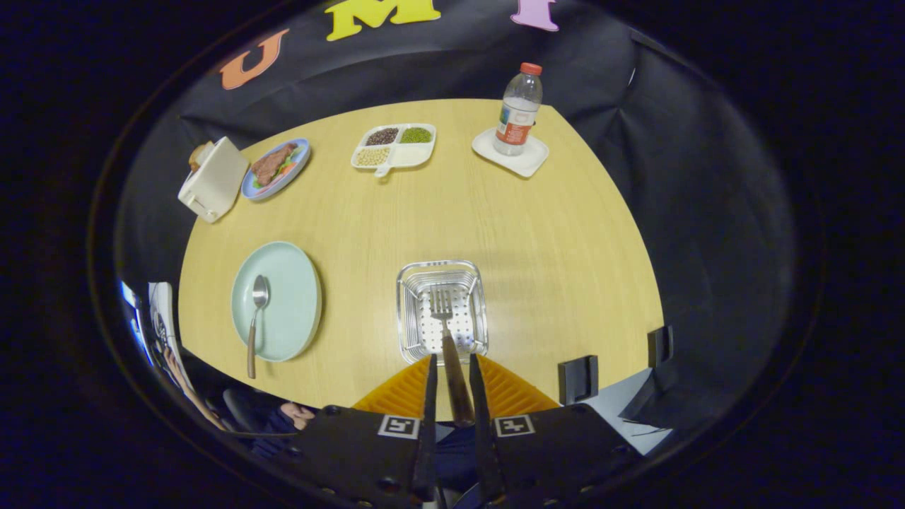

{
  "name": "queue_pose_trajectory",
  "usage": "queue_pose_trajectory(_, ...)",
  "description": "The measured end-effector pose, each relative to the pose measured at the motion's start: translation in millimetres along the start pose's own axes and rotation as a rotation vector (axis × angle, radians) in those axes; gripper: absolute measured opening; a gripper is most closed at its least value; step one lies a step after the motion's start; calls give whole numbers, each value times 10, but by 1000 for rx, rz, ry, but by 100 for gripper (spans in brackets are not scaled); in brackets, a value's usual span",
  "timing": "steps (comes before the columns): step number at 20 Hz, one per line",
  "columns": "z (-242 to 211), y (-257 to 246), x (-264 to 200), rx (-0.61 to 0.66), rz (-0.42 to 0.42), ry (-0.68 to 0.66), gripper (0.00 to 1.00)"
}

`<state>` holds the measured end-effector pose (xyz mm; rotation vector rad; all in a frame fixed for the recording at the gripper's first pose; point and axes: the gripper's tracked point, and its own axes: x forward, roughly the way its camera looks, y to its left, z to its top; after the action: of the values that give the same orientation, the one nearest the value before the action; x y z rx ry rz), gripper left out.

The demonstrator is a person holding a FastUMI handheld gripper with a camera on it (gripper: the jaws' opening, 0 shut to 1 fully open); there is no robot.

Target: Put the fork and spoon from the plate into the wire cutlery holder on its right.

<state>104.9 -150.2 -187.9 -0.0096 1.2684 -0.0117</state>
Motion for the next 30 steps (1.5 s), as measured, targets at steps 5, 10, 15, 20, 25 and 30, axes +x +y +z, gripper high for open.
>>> queue_pose_trajectory(5, 88, 201, -186, -48, -9, -60, 54)
queue_pose_trajectory(10, 215, 581, -409, -88, -36, -134, 87)
queue_pose_trajectory(15, 208, 1111, -518, -116, -24, -154, 95)
queue_pose_trajectory(20, 89, 1778, -359, -158, 30, -99, 95)
queue_pose_trajectory(25, -54, 2244, -78, -198, 62, -41, 95)
queue_pose_trajectory(30, -272, 2627, 344, -220, 85, 43, 95)
